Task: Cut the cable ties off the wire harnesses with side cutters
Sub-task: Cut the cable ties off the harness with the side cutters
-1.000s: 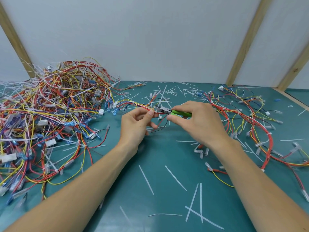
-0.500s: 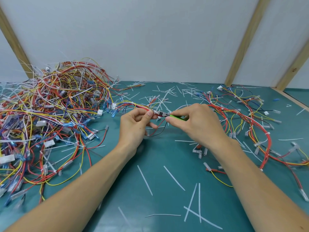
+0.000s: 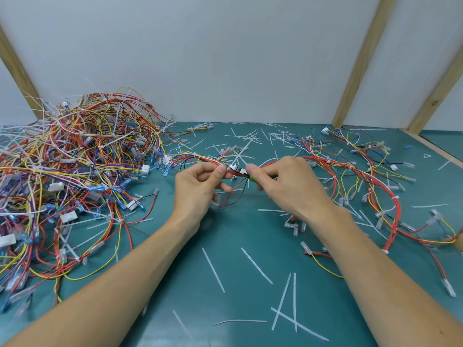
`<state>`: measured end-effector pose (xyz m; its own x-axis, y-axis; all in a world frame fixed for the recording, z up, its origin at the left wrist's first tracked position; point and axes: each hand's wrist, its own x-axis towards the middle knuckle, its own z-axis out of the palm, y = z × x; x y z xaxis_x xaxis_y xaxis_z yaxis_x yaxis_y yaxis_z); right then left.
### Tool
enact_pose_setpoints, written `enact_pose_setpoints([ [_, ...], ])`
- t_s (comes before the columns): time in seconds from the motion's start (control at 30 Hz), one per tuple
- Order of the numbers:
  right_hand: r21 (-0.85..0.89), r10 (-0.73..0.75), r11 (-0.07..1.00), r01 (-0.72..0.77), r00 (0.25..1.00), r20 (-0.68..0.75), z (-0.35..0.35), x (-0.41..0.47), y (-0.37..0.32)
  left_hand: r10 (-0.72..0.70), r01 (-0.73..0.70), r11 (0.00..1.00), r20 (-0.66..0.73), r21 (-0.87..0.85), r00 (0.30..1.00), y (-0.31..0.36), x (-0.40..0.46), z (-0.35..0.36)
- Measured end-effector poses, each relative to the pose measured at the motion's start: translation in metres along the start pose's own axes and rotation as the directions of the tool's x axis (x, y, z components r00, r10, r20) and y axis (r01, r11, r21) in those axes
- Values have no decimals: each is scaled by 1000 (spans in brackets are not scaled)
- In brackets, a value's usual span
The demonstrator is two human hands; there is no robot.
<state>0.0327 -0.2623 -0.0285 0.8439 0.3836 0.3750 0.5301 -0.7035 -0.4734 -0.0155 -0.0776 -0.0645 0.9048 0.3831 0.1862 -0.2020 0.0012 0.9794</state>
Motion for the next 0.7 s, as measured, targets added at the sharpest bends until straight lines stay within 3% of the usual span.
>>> enact_pose_setpoints([
  [0.7, 24, -32, 999, 32, 999, -19, -1, -1, 0, 5, -5, 1000, 11, -5, 1000, 0, 1, 0],
])
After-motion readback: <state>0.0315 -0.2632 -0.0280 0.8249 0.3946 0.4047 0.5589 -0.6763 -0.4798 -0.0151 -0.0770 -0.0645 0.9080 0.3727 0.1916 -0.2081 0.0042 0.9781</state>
